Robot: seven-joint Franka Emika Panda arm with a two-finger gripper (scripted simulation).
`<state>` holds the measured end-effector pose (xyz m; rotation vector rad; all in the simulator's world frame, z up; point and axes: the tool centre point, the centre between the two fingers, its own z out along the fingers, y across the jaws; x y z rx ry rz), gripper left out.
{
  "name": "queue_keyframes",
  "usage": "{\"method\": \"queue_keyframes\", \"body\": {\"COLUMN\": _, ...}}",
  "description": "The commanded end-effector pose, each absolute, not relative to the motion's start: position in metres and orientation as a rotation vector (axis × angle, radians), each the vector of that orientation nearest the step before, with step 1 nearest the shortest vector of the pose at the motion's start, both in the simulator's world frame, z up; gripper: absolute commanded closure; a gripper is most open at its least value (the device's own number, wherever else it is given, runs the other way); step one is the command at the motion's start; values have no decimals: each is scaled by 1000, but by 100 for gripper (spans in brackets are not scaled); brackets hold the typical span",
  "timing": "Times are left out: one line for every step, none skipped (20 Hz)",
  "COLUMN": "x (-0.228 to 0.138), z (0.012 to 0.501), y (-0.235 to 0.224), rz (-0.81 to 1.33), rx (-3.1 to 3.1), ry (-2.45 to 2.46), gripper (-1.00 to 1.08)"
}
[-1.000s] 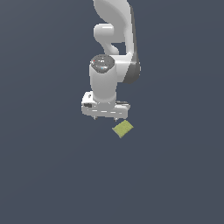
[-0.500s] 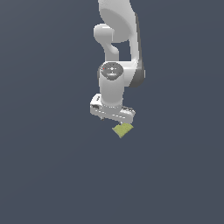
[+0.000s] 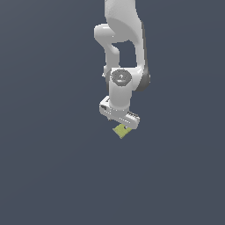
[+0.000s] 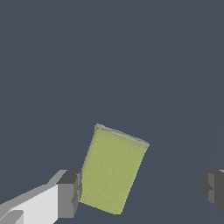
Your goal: Pick up the object and move it to a goal position.
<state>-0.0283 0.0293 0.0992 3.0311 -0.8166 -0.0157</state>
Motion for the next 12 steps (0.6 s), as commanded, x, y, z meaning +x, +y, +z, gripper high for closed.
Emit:
{"method": "queue_keyframes", "body": {"x": -31, "z": 92, "y": 37, "rz": -13, "rx": 3007, "ry": -906, "gripper": -92}}
{"method": "queue_keyframes", "body": {"x": -33, "z": 89, "y": 40, "rz": -12, "rx": 2996, "ry": -941, "gripper": -92}}
{"method": "queue_keyframes", "body": {"x": -34, "z": 86, "y": 42, "rz": -11, "rx": 2986, "ry": -975, "gripper": -92}}
{"method": "queue_keyframes", "body": {"x": -35, "z": 83, "y": 45, "rz": -10, "rx": 2975, "ry": -1007, "gripper": -92}}
{"method": "queue_keyframes", "body": {"x": -36, "z": 81, "y": 47, "rz": -9, "rx": 2965, "ry": -1038, "gripper": -92}}
{"method": "queue_keyframes", "body": {"x": -37, "z": 78, "y": 50, "rz": -8, "rx": 2955, "ry": -1066, "gripper": -92}}
{"method": "queue_keyframes", "body": {"x": -38, "z": 76, "y": 52, "rz": -7, "rx": 2945, "ry": -1093, "gripper": -92}}
{"method": "queue_keyframes", "body": {"x": -39, "z": 74, "y": 54, "rz": -7, "rx": 2936, "ry": -1118, "gripper": -92}}
{"method": "queue_keyframes", "body": {"x": -40, "z": 72, "y": 56, "rz": -6, "rx": 2927, "ry": -1142, "gripper": -92}}
{"method": "queue_keyframes", "body": {"x": -41, "z": 70, "y": 57, "rz": -5, "rx": 2918, "ry": -1163, "gripper": -92}}
{"method": "queue_keyframes", "body": {"x": -42, "z": 68, "y": 59, "rz": -4, "rx": 2910, "ry": -1183, "gripper": -92}}
{"method": "queue_keyframes", "body": {"x": -43, "z": 67, "y": 60, "rz": -4, "rx": 2903, "ry": -1201, "gripper": -92}}
